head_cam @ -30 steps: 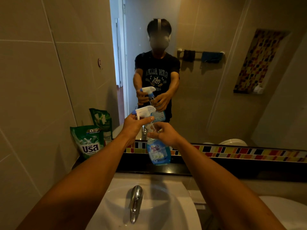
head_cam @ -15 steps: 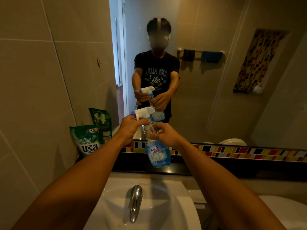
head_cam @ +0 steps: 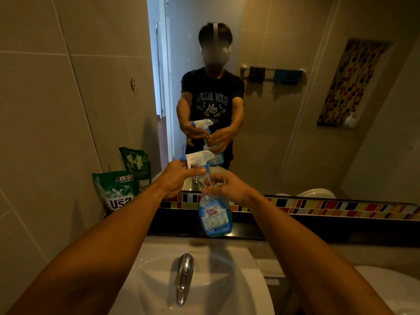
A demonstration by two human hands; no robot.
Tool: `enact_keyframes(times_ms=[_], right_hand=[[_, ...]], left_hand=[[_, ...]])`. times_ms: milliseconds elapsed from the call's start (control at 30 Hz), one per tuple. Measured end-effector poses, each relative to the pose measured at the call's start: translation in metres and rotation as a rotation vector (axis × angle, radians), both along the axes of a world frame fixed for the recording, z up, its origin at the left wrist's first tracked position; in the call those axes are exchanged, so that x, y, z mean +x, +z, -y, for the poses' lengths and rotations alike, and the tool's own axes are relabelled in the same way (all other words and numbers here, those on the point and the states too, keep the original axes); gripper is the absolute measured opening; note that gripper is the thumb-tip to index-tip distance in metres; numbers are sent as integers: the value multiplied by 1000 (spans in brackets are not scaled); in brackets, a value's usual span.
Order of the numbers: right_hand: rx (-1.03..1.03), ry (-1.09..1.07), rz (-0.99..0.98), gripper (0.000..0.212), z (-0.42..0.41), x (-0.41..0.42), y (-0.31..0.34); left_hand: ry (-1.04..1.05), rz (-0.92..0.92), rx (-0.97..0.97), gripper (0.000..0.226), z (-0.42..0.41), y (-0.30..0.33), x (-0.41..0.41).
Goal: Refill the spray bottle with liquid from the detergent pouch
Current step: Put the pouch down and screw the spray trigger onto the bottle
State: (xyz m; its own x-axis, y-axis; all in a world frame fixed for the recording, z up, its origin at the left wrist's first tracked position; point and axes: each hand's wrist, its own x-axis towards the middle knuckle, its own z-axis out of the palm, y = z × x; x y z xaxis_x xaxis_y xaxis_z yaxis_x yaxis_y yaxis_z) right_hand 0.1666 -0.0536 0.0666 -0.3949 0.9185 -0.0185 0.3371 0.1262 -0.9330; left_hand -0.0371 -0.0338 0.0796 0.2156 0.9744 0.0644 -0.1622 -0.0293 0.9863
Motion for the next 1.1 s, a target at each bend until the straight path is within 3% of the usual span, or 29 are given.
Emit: enact_keyframes(times_ms=[400, 533, 700, 833, 1100], right_hand=[[68, -60, 31, 17, 1, -7, -3], [80, -100, 53, 24, -1, -7, -8], [61, -165, 33, 24, -3, -2, -9], [72, -228, 42, 34, -12, -1, -17], [52, -261, 22, 49, -26, 5, -45]], left_hand=[[58, -49, 58, 43, 6, 0, 5], [26, -86, -2, 42, 13, -12, 3], [96, -174, -141, 12, 33, -52, 6], [70, -219, -273, 57, 40, -89, 15], [35, -136, -369, 52, 34, -120, 42]])
